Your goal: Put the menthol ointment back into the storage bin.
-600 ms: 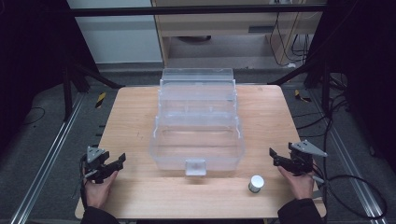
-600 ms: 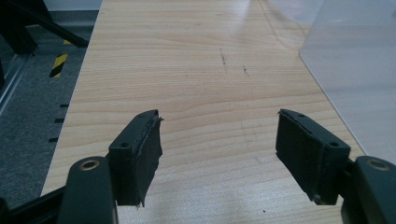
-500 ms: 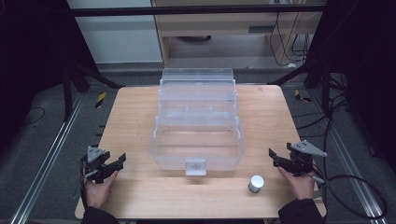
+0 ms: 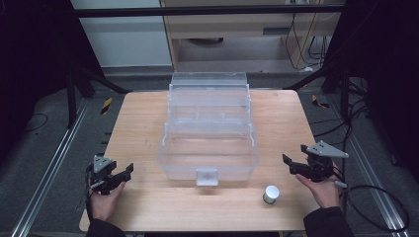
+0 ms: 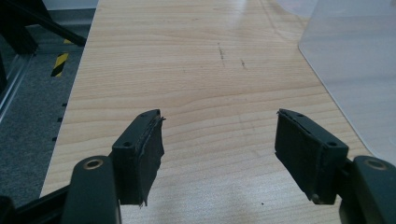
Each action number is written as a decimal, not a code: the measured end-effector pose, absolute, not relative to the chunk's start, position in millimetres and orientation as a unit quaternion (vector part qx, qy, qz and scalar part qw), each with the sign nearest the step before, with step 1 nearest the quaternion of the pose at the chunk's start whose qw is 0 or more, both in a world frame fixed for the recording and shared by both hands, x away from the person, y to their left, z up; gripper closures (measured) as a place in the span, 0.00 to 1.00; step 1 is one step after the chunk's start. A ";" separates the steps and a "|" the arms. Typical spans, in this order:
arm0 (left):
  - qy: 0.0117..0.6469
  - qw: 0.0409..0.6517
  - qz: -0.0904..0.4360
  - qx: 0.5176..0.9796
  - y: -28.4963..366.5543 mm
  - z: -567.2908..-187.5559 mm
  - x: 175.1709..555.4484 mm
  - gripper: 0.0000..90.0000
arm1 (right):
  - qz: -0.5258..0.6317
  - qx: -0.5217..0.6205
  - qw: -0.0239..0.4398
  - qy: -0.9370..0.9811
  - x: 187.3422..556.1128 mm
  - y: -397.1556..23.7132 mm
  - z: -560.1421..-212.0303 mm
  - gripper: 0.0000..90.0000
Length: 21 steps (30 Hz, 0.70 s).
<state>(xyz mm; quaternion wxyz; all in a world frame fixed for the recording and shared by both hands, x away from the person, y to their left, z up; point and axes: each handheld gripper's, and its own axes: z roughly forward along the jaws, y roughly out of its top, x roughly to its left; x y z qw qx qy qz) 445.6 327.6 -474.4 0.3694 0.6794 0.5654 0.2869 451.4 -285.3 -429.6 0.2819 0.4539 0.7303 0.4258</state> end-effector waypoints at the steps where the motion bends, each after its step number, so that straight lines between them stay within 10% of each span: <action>1: 0.565 0.369 0.287 0.679 327.6 -474.4 445.6 0.35 | 0.426 0.454 0.282 0.730 451.4 -285.3 -429.6 0.25; 21: 0.560 0.365 0.283 0.687 325.4 -474.5 446.0 0.37 | 0.373 0.382 0.245 0.809 462.9 -260.4 -391.4 0.24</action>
